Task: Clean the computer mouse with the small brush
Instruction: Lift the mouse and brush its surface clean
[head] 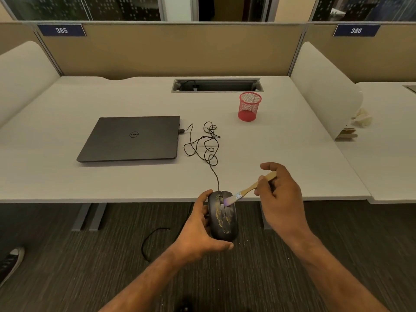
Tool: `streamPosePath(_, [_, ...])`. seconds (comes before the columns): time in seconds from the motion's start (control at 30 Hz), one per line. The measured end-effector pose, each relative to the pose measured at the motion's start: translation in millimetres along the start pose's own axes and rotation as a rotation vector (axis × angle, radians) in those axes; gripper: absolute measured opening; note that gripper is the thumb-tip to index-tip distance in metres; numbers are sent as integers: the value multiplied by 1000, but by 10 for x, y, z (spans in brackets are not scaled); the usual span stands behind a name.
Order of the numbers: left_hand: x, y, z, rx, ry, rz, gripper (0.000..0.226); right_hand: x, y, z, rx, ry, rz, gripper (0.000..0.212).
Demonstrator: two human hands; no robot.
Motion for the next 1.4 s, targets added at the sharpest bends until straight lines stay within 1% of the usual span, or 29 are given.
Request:
streamPosePath(0.17, [8,0,37,0,-9,-1,124,16,-91,82,-82,-38,6,21])
streamPosePath(0.23, [10,-13,48,1,-8,5,124,51,-95,20,-51,-52,18,21])
streamPosePath(0.3, [12,-24,50,2,-7,11,125,65,-86,-58,-17,0,27,22])
streamPosePath(0.4, [16,-24,68,4,-23,10,125,51,-113,-42,-45,45,22,24])
streamPosePath(0.5, [24,-20,78,6,-32,14,125,74,-148,13,-81,-4,40,23])
streamPosePath(0.6, [19,-30,73,7,-29,15,124,73,-161,-67,-41,-35,36,22])
streamPosePath(0.67, [15,-34,74,7,-18,14,125,39,-169,-109,-25,-5,19,21])
streamPosePath(0.83, [30,-31,92,3,-25,21,126,-31,-213,24,-101,-53,-12,19])
streamPosePath(0.9, [31,-40,88,5,-28,20,126,-19,-218,-26,-79,-87,-16,19])
streamPosePath(1.0, [20,-38,69,15,-22,7,125,-4,-205,-123,-46,-49,-16,18])
streamPosePath(1.17, [23,-23,82,5,-8,6,126,-135,-232,27,-102,-45,-85,18])
streamPosePath(1.27, [14,-41,105,-10,-1,11,126,-162,-200,20,-61,-94,-113,19])
streamPosePath(1.33, [8,-59,105,-11,9,11,126,-181,-171,-9,-37,-77,-129,19])
streamPosePath(1.4, [2,-71,100,-9,14,8,127,-213,-155,30,-52,-68,-149,19])
Point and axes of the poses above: each hand's wrist, its own y-axis away from the middle knuckle, its own z-axis out of the back of the hand, x = y × z, the point moved 8 cm from there along -y, towards the middle knuckle, and after that the axes turned 12 degrees about -z, right-handed, at the moved point
